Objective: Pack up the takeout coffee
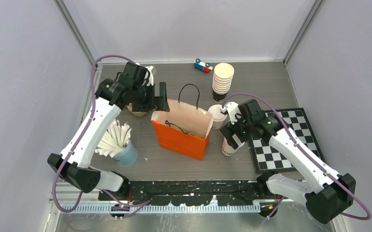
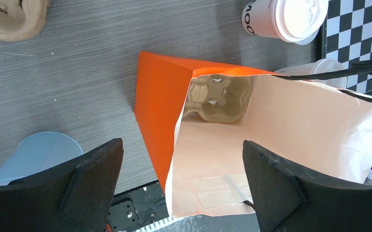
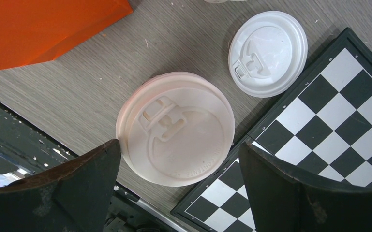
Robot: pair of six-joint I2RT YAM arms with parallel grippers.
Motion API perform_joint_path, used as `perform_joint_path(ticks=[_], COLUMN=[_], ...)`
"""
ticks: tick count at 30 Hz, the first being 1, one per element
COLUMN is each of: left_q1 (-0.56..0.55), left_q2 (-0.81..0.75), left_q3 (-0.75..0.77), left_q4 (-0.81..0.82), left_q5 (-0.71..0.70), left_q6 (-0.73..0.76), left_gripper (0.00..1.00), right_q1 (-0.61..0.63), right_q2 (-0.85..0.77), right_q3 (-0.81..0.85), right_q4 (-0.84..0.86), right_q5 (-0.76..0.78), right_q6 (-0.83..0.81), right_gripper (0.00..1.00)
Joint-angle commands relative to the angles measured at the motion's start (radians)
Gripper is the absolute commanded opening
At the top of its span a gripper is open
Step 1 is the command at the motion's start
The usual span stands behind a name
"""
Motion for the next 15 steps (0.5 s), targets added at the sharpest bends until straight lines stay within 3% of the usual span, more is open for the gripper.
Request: perform_joint_path(ticks=[1,15], left_q1=[0.004,0.004], left_q2=[-0.027,-0.03], left_q3=[-0.003,-0.012], left_q4=[0.025,0.031], left_q5=[0.004,0.004], left_q6=[0.014,0.012], left_gripper=[0.95,0.95], right_q1=[-0.004,-0.004], right_q2=[0.006,0.007], right_q3=[0.057,0.052], right_q4=[-0.02,-0.05], right_q5=[-0.038,-0.095], right_q6=[-0.009,-0.002], right_gripper=[0.96,0.95])
